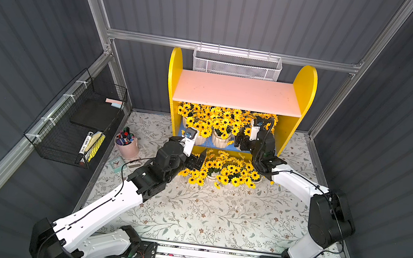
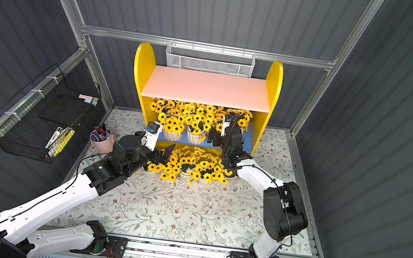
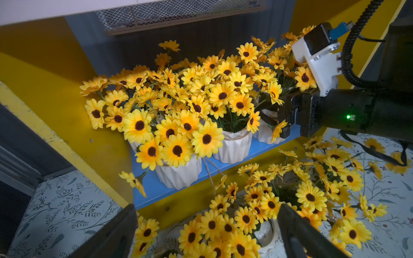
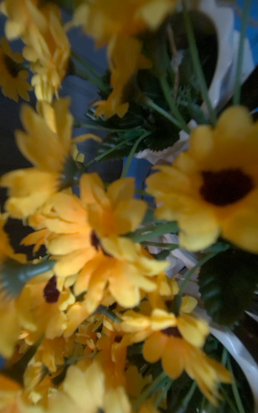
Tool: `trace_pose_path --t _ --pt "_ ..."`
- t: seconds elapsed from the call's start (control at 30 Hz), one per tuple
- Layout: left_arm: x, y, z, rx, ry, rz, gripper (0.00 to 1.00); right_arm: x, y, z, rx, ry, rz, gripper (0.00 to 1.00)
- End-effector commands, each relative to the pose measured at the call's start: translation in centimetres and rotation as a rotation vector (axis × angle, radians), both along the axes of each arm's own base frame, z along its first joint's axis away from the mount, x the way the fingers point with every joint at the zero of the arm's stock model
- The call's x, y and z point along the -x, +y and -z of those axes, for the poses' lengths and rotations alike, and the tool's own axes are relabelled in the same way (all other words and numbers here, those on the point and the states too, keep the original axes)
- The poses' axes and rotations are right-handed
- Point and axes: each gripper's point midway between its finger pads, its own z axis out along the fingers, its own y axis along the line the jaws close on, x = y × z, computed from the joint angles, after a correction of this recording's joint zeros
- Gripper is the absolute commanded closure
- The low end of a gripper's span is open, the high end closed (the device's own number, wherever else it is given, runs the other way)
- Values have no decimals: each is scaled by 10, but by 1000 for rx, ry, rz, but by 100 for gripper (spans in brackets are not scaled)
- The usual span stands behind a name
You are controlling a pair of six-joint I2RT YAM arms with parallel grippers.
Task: Take the sunflower pots off the shelves
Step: Pick up the sunflower pot from the shelf.
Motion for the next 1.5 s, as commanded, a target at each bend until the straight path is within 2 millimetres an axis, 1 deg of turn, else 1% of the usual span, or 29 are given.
trace_pose_path --t 0.0,0.13,0.27,0.43,0.53,0.63,0.73,0.77,0.8,0.83,0.9,0.97,1.07,1.1,1.3,1.4,1.47 --pt "3 1 -5 8 -21 12 1 -4 3 6 13 23 6 1" --pt "4 1 -7 9 -25 13 0 -6 3 10 25 29 10 1" --pt "3 1 -6 5 -24 14 1 -6 4 8 36 30 8 5" --pt "4 1 -7 7 -29 15 1 -1 3 6 37 24 -3 11" --pt "4 1 -7 5 -29 15 1 2 5 4 41 25 -25 17" --pt "4 2 -8 5 -31 16 1 5 9 1 35 20 -50 27" --pt "5 2 -8 7 -33 16 1 7 11 -3 38 15 -68 42" --pt "4 2 -7 6 -31 16 0 8 11 -4 36 14 -69 44" --pt "4 2 -8 5 -33 16 1 8 11 -4 35 12 -70 48" --pt "4 2 -8 5 -33 16 1 9 12 -4 34 11 -75 56" --pt "4 1 -7 4 -32 16 0 10 12 -5 32 12 -79 65" --pt "5 2 -8 5 -35 16 1 11 12 -7 26 11 -85 81" --pt "5 1 -8 5 -34 20 1 14 14 -9 20 7 -94 98" --pt "5 1 -8 5 -34 20 1 15 13 -10 23 5 -93 100" --pt "5 1 -8 5 -36 22 0 25 10 -18 42 -18 -74 100" --pt "5 0 -7 5 -33 26 0 28 8 -16 55 -19 -68 100" --pt "5 0 -7 3 -34 25 0 24 10 -11 64 -11 -69 100"
